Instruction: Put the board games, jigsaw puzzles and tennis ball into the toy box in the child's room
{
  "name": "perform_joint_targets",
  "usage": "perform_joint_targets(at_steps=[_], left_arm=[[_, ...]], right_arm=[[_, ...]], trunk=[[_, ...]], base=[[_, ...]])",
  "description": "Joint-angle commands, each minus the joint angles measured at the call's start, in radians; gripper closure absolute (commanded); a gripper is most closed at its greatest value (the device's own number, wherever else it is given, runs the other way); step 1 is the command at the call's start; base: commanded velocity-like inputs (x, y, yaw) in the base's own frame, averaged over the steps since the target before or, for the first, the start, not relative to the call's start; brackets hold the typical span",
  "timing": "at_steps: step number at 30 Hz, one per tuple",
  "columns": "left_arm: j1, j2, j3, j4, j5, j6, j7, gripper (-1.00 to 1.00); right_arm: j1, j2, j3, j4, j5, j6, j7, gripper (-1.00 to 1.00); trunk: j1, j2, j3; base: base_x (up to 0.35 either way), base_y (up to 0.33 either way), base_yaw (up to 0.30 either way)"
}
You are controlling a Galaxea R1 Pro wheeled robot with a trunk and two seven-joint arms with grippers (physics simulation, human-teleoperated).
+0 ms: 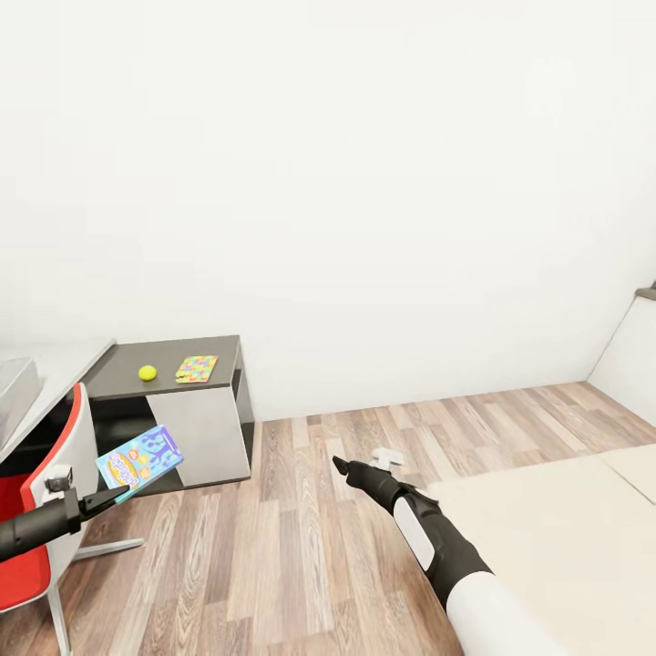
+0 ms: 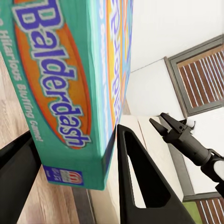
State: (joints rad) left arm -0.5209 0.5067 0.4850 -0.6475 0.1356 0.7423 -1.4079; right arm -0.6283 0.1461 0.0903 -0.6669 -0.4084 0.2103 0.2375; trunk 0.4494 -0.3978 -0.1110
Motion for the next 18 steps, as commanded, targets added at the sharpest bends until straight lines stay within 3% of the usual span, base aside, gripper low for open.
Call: perform_joint_targets(at_steps=[1, 9, 18], left_arm=[[-0.001, 0.001, 0.002, 0.000, 0.001, 0.010, -0.004, 1.00], [-0.001, 0.003, 0.005, 0.000, 0.001, 0.011, -0.006, 1.00], [-0.001, 0.003, 0.001, 0.000, 0.001, 0.012, -0.001, 1.00]], right_arm=[[-0.001, 0.000, 0.000, -0.001, -0.008, 0.005, 0.001, -1.00], [-0.001, 0.000, 0.000, -0.003, -0.009, 0.005, 0.002, -1.00], [-0.001, 0.001, 0.001, -0.003, -0.008, 0.004, 0.000, -1.00]], trunk=[[0.001, -0.002, -0.002], [0.001, -0.002, -0.002], [0.001, -0.002, -0.001]], base=[[0.000, 0.000, 0.000], [0.033, 0.012, 0.000], [0.249, 0.114, 0.060]])
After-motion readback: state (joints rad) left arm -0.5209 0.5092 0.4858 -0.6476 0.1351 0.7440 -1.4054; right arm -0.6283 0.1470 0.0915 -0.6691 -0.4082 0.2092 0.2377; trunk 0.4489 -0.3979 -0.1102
